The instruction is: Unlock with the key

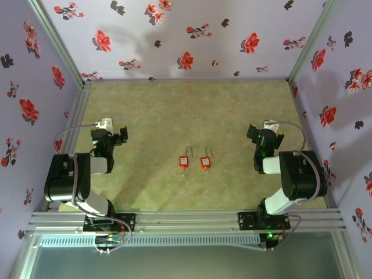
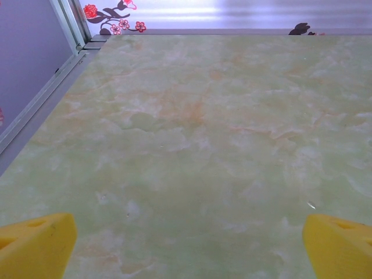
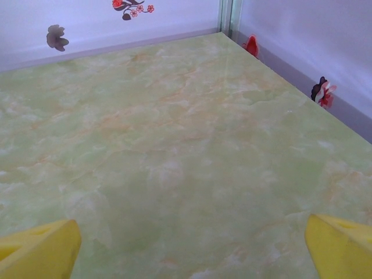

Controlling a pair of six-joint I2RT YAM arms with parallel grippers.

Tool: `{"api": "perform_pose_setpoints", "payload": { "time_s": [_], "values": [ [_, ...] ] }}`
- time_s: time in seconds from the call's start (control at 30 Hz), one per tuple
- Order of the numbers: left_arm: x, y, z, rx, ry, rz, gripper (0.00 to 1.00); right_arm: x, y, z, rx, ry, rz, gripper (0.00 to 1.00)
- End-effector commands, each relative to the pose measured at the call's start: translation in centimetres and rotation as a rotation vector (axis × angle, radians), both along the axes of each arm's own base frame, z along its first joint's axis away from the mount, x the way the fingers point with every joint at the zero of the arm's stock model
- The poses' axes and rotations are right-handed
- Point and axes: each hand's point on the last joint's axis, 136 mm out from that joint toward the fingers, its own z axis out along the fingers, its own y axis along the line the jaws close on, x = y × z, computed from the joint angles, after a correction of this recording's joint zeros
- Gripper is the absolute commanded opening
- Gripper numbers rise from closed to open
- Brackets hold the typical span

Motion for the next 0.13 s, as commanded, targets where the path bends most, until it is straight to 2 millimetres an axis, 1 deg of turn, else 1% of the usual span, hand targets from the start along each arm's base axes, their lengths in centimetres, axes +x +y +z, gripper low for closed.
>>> {"api": "perform_pose_setpoints", "payload": {
  "time_s": [0.0,0.1],
  "values": [
    [-0.07,0.1,0.15,-0.008,-0.005,0.0,1.0,-0.02,-0.33,0.06,0.008,-0.005,-0.015,0.99],
    [-0.06,0.08,0.19,-0.009,-0.006,-0.001,1.0,-0.11,-0.34,0.16,0.005,-0.013,-0.014,0.99]
  ]
}}
